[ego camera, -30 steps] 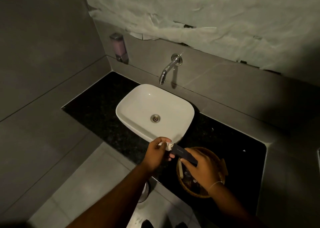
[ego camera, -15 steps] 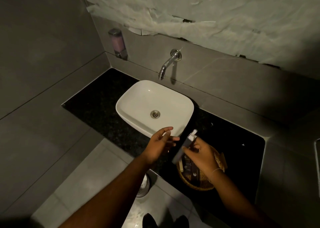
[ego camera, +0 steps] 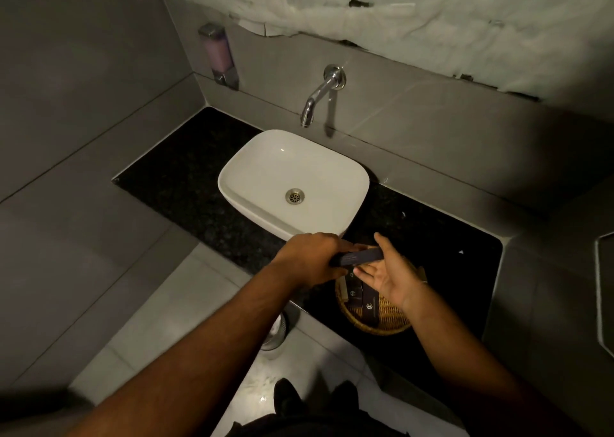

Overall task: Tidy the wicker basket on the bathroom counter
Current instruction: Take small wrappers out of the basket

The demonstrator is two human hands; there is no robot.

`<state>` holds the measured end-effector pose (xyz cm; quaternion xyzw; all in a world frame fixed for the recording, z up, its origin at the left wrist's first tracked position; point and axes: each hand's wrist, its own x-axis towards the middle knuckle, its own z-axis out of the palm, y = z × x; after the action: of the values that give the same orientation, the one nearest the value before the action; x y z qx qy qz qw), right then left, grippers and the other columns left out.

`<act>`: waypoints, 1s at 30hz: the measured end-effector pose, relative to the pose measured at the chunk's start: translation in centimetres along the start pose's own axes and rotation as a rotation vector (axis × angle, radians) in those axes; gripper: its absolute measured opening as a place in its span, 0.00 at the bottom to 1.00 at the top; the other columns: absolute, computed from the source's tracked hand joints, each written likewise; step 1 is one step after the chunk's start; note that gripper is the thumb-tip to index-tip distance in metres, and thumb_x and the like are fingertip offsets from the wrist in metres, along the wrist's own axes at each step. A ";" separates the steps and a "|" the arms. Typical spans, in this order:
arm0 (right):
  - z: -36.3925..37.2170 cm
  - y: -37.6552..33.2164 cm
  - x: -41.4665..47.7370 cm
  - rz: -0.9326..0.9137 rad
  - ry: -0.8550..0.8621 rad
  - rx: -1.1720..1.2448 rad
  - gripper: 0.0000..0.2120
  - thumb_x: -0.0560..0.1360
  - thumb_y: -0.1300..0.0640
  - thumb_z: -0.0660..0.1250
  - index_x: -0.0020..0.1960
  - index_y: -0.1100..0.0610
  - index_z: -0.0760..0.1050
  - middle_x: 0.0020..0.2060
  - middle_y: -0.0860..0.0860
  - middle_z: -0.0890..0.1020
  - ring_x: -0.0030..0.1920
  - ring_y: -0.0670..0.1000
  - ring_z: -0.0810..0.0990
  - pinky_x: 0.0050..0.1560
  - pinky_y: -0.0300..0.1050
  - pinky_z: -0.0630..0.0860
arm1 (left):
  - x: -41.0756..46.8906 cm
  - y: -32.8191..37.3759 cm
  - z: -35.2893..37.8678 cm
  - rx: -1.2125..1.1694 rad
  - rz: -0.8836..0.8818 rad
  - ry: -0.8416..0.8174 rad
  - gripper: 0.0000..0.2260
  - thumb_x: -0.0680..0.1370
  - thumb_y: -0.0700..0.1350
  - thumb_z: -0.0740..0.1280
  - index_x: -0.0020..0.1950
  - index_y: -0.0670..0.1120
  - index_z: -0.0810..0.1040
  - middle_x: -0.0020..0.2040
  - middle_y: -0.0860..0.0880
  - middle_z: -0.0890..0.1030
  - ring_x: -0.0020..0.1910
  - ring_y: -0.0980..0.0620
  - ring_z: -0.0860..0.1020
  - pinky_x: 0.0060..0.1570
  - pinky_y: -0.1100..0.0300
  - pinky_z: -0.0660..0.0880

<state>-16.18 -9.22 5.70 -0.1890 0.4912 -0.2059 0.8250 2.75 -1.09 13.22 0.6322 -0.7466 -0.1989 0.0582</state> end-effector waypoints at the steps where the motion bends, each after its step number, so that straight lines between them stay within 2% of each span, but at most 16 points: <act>1: 0.1 0.4 0.1 0.026 0.005 0.026 0.22 0.81 0.40 0.65 0.57 0.60 0.81 0.49 0.58 0.90 0.54 0.54 0.89 0.46 0.49 0.83 | 0.1 0.5 -0.5 0.042 -0.007 -0.026 0.22 0.79 0.56 0.72 0.73 0.64 0.76 0.58 0.53 0.84 0.55 0.48 0.85 0.46 0.55 0.77; 4: 0.1 1.4 0.2 0.072 0.045 0.107 0.22 0.80 0.43 0.68 0.60 0.62 0.79 0.51 0.60 0.89 0.52 0.56 0.89 0.40 0.47 0.86 | 0.4 1.7 -2.1 0.177 -0.050 -0.135 0.18 0.79 0.54 0.72 0.70 0.59 0.81 0.56 0.50 0.83 0.55 0.45 0.85 0.45 0.53 0.77; 6: -0.3 2.0 0.4 0.077 0.096 0.156 0.20 0.79 0.47 0.71 0.61 0.62 0.79 0.56 0.61 0.87 0.56 0.57 0.87 0.38 0.47 0.86 | 0.6 2.4 -3.1 0.275 -0.077 -0.237 0.16 0.79 0.53 0.72 0.67 0.55 0.83 0.56 0.48 0.84 0.55 0.44 0.85 0.44 0.53 0.76; 10: -0.4 3.4 0.6 0.112 0.126 0.149 0.18 0.79 0.50 0.72 0.63 0.60 0.78 0.63 0.61 0.83 0.60 0.58 0.85 0.40 0.48 0.87 | 0.8 4.4 -4.4 0.423 -0.084 -0.343 0.18 0.79 0.55 0.74 0.67 0.51 0.83 0.56 0.48 0.86 0.55 0.46 0.85 0.44 0.53 0.74; 14: -0.3 4.7 0.7 0.159 0.101 0.172 0.21 0.81 0.49 0.69 0.68 0.61 0.75 0.65 0.62 0.82 0.67 0.59 0.81 0.43 0.48 0.87 | 0.8 5.9 -5.1 0.526 -0.096 -0.382 0.20 0.78 0.56 0.76 0.68 0.52 0.83 0.59 0.49 0.86 0.58 0.45 0.85 0.48 0.52 0.76; 16: -0.3 5.0 0.6 0.164 0.108 0.190 0.18 0.81 0.50 0.69 0.64 0.61 0.77 0.61 0.62 0.84 0.62 0.58 0.83 0.40 0.48 0.87 | 0.8 6.3 -5.2 0.551 -0.103 -0.377 0.19 0.78 0.56 0.76 0.68 0.53 0.84 0.59 0.49 0.86 0.58 0.45 0.85 0.48 0.52 0.75; 18: -0.5 5.1 0.5 0.169 0.113 0.218 0.14 0.81 0.52 0.70 0.59 0.61 0.80 0.51 0.62 0.88 0.54 0.58 0.85 0.34 0.47 0.86 | 0.7 6.6 -5.3 0.566 -0.106 -0.360 0.18 0.79 0.57 0.75 0.67 0.54 0.84 0.59 0.50 0.86 0.58 0.45 0.85 0.47 0.53 0.74; 20: -0.7 4.9 0.5 0.173 0.126 0.241 0.12 0.81 0.53 0.69 0.57 0.61 0.81 0.44 0.61 0.89 0.51 0.57 0.86 0.33 0.47 0.86 | 0.7 6.7 -5.5 0.566 -0.110 -0.350 0.18 0.79 0.59 0.74 0.67 0.55 0.84 0.59 0.49 0.86 0.58 0.45 0.85 0.47 0.53 0.74; 24: -1.2 4.1 0.7 0.179 0.182 0.262 0.11 0.80 0.56 0.70 0.58 0.62 0.80 0.52 0.61 0.85 0.51 0.57 0.85 0.31 0.47 0.86 | 0.6 6.6 -5.7 0.584 -0.111 -0.290 0.18 0.79 0.59 0.73 0.66 0.55 0.84 0.57 0.49 0.87 0.56 0.45 0.86 0.45 0.52 0.72; 27: -1.6 3.5 0.6 0.174 0.187 0.288 0.09 0.80 0.57 0.71 0.55 0.62 0.81 0.50 0.60 0.85 0.48 0.55 0.85 0.30 0.45 0.84 | 0.8 6.3 -5.7 0.577 -0.120 -0.245 0.17 0.79 0.57 0.74 0.67 0.56 0.84 0.55 0.49 0.86 0.55 0.45 0.85 0.45 0.52 0.71; 30: -1.9 3.1 0.5 0.183 0.169 0.204 0.09 0.80 0.54 0.71 0.52 0.61 0.81 0.47 0.58 0.83 0.44 0.52 0.83 0.28 0.41 0.82 | 1.0 5.8 -5.7 0.556 -0.138 -0.235 0.17 0.79 0.59 0.72 0.67 0.57 0.84 0.56 0.49 0.86 0.56 0.45 0.85 0.45 0.52 0.70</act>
<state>-17.23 -7.06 2.92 -0.0407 0.5507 -0.1938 0.8109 -0.83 -2.60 20.43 0.6457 -0.7295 -0.0623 -0.2171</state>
